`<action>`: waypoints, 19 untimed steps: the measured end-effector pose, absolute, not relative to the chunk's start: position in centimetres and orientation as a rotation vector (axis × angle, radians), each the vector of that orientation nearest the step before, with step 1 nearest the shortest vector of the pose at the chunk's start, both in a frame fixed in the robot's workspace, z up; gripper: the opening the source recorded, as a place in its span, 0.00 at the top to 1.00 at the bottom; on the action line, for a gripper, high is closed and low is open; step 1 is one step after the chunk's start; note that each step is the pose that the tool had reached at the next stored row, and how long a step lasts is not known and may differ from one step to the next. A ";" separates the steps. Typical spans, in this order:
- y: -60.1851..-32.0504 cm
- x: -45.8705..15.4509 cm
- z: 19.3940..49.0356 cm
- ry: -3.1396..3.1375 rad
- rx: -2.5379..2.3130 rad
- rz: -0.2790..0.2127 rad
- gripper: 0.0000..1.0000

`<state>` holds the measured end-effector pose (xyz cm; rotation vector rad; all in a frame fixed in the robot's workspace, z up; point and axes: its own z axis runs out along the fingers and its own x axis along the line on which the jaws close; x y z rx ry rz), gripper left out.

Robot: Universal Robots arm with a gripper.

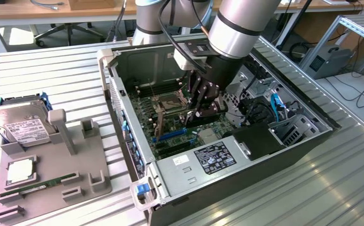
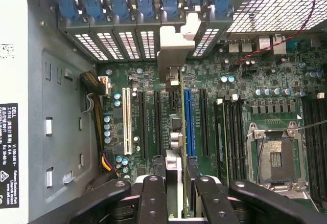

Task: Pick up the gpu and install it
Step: 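Insert the gpu into the slot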

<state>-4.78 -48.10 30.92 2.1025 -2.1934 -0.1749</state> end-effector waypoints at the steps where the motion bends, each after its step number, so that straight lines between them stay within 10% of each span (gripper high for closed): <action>1: -48.1 -4.8 30.9 -2.193 2.103 -0.175 0.73; 19: -47.7 -5.2 30.8 -2.193 2.103 -0.175 0.73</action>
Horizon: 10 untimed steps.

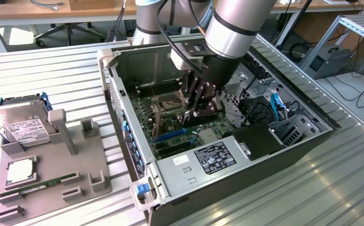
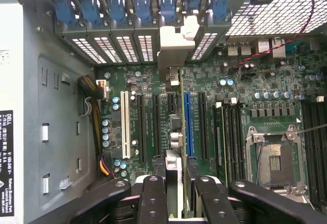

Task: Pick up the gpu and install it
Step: 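Insert the gpu into the slot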

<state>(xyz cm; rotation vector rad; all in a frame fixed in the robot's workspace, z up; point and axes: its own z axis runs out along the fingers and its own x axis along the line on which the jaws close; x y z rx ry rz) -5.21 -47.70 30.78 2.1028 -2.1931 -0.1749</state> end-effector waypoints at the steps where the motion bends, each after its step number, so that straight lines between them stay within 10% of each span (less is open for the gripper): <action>1: -47.6 -5.2 30.8 -2.193 2.103 -0.175 0.73; 10: -47.4 -5.5 30.6 -2.189 2.106 -0.175 0.73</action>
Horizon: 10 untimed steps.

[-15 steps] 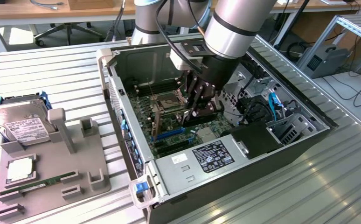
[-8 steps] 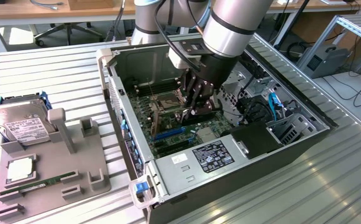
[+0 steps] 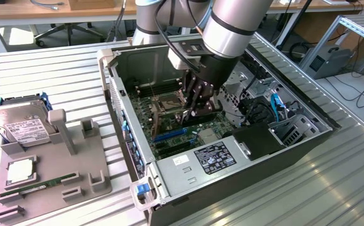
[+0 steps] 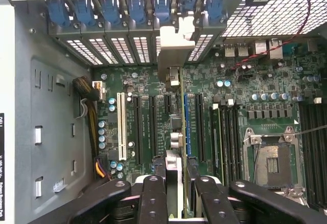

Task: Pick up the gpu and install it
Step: 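Insert the gpu into the slot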

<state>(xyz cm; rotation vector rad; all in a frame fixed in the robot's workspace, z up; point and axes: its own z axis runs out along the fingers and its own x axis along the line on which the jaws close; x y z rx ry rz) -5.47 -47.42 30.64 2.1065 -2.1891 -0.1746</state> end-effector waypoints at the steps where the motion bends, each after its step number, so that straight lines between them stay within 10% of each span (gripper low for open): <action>1: -47.4 -5.5 30.6 -2.186 2.110 -0.174 0.73; 10: -47.3 -5.9 30.4 -2.181 2.115 -0.174 0.73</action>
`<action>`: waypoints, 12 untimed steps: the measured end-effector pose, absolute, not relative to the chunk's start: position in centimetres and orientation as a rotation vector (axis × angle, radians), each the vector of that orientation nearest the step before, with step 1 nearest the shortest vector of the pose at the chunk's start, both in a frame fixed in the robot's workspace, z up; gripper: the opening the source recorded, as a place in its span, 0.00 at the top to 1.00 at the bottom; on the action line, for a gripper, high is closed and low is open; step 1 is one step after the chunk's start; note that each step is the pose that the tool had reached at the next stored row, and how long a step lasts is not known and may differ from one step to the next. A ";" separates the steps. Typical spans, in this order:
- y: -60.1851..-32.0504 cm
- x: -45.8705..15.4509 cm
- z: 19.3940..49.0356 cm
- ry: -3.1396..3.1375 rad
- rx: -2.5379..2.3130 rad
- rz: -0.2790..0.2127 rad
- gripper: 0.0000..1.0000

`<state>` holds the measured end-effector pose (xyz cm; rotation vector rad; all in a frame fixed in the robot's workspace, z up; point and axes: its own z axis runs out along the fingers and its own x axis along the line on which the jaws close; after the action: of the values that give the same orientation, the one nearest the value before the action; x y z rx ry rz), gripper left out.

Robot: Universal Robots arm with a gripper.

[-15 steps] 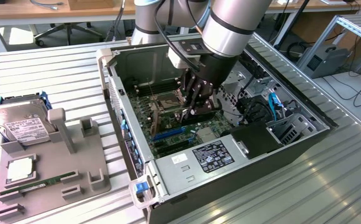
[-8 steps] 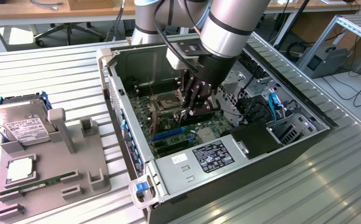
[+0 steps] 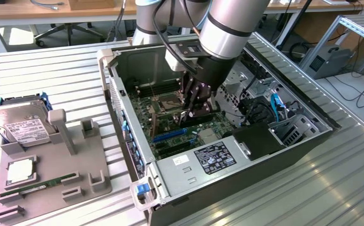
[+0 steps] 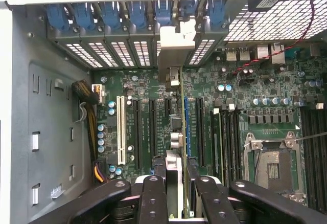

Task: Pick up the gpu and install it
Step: 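Insert the gpu into the slot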

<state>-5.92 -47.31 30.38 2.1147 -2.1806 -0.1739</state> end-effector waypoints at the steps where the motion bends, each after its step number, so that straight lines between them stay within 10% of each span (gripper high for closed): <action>1: -47.3 -5.9 30.4 -2.181 2.115 -0.174 0.73; 12: -46.5 -5.9 30.2 -2.181 2.115 -0.174 0.73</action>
<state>-5.92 -46.45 30.15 2.1148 -2.1808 -0.1741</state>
